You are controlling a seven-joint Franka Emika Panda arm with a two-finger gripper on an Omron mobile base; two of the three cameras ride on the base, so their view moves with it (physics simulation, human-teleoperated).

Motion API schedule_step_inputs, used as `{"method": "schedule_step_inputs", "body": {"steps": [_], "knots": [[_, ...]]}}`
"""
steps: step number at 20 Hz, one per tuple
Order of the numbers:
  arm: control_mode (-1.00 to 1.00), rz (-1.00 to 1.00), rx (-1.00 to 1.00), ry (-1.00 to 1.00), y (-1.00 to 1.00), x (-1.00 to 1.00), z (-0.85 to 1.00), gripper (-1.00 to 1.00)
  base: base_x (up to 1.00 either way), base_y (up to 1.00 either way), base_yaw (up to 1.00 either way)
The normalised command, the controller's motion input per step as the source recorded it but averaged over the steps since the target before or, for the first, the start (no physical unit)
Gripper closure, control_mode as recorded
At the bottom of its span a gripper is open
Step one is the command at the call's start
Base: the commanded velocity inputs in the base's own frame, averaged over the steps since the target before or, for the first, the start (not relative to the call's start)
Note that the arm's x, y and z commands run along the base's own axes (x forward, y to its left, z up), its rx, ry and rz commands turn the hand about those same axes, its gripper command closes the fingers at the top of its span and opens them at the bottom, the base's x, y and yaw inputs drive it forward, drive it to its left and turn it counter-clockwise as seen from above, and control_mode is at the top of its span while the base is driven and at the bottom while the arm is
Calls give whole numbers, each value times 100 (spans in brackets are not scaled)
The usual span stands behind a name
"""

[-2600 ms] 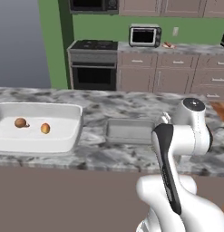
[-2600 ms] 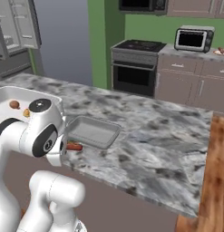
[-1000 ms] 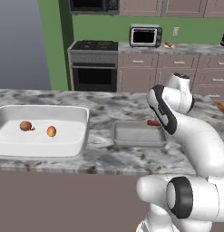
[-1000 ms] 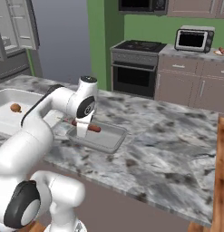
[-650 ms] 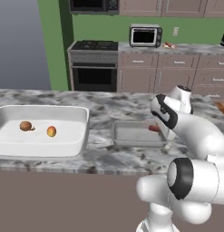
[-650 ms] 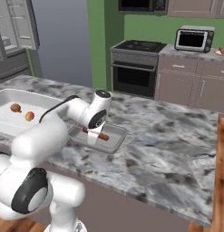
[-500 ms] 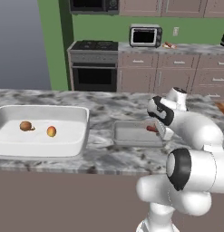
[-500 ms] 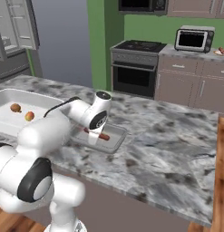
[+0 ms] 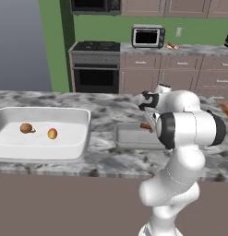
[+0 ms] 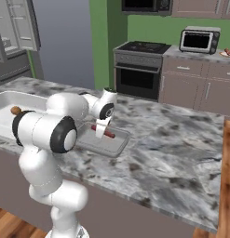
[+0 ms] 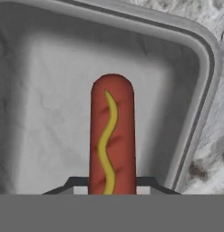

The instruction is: Place the cold items (mango and onion) from the fridge in one tupperware on the dining counter. Place the warm items (hot dog and kebab skewer) in the stove area in another tupperware.

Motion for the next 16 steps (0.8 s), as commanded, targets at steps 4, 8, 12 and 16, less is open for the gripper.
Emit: {"method": "schedule_step_inputs", "body": {"steps": [4, 8, 12, 16], "knots": [[-100, 0, -2, -11, -4, 31, -97, 100, 0, 0, 0], [-100, 0, -2, -26, 0, 23, -94, 100, 0, 0, 0], [-100, 0, 0, -27, 0, 27, -54, 100, 0, 0, 0], [-100, -3, 0, -25, 0, 12, -26, -100, 0, 0, 0]]}}
